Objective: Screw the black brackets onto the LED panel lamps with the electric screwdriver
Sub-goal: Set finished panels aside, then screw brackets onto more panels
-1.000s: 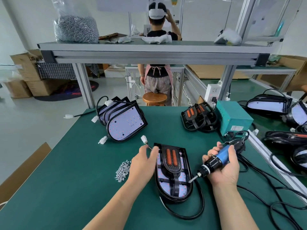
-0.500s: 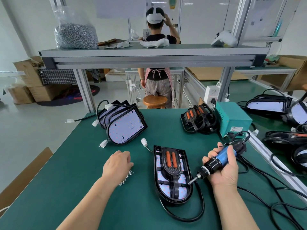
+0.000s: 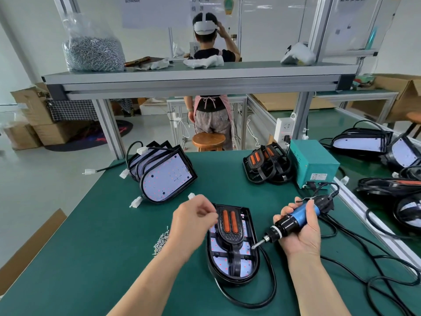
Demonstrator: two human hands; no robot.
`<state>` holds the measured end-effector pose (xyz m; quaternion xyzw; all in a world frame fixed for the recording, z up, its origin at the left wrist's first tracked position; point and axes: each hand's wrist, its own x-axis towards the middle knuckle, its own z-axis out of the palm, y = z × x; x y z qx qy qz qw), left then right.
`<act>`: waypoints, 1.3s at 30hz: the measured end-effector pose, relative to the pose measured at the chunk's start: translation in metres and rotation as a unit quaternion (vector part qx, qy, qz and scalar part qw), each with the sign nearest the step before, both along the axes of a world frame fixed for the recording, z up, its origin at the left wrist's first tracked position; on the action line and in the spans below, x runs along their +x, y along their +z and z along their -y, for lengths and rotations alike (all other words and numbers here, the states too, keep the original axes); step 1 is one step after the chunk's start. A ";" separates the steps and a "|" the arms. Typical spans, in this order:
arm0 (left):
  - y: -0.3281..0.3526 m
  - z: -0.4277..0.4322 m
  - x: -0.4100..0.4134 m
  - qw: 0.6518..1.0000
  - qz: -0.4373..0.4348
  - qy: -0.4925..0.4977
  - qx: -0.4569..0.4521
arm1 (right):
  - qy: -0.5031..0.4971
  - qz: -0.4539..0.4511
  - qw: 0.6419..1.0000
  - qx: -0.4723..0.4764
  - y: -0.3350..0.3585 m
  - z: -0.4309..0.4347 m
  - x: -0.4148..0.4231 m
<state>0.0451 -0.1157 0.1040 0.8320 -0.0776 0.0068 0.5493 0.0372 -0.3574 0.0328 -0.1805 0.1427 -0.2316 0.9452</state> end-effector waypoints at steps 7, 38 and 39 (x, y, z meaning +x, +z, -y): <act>-0.008 0.059 -0.026 0.995 0.017 -0.095 0.015 | -0.028 0.020 0.997 0.067 0.004 0.010 -0.003; -0.026 0.090 -0.051 0.942 0.261 -0.086 0.195 | -0.038 0.027 0.993 0.106 0.005 0.018 -0.001; -0.026 0.090 -0.051 0.936 0.270 -0.087 0.207 | -0.036 0.027 0.994 0.103 0.005 0.019 -0.001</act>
